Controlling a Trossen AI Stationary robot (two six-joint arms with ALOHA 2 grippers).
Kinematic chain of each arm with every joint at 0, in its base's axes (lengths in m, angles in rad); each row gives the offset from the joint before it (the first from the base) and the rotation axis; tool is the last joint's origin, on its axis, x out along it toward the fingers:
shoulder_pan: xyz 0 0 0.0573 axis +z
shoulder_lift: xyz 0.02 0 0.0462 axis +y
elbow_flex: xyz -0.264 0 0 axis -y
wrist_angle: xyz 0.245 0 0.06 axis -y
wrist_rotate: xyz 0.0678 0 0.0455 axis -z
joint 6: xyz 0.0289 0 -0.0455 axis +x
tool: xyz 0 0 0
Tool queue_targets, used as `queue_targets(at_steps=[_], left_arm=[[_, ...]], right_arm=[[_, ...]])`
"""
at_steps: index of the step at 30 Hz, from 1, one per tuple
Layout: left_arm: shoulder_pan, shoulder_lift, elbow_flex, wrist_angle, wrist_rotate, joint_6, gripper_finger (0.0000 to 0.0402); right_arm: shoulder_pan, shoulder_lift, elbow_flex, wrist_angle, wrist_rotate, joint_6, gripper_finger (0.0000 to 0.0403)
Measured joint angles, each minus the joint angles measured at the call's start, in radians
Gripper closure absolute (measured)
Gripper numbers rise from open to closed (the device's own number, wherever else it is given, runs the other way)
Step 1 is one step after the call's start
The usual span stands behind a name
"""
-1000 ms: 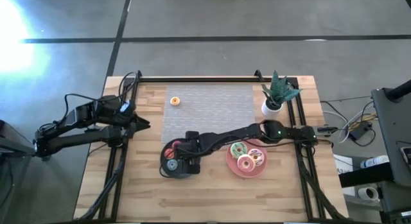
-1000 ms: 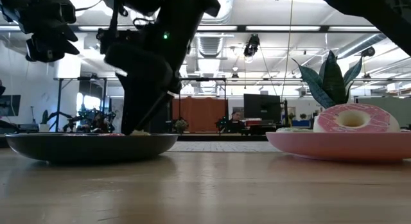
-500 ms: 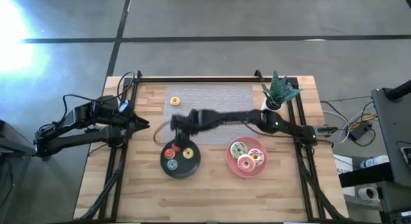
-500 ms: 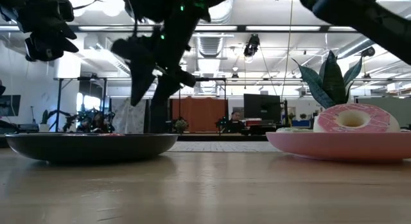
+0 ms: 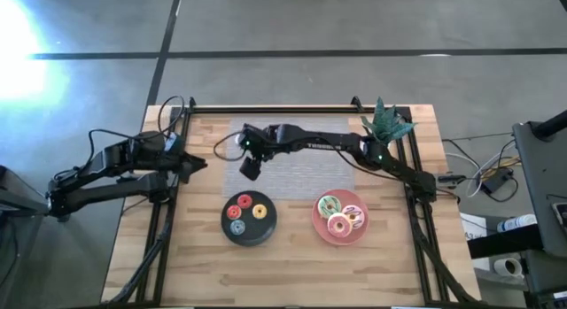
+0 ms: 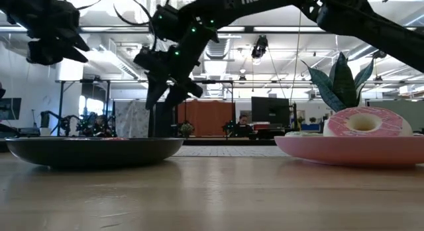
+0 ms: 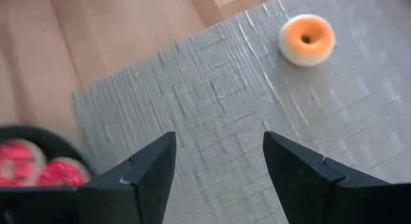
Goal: Pick & Place donuts
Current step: Put the small white donut on the black plate
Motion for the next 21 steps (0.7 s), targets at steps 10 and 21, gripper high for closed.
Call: queue_targets(at_steps=[10,21], left_arm=[[0.070,0.375,0.000,0.268,-0.028,0.057,0.0291],[0.411,0.853,0.082,0.478,0.310,0.215,0.0291]], right_arm=[[-0.049,-0.091,0.000,-0.189,-0.044,0.048,0.0184],[-0.052,-0.294,0.000,-0.335,0.215,0.033,0.0184]])
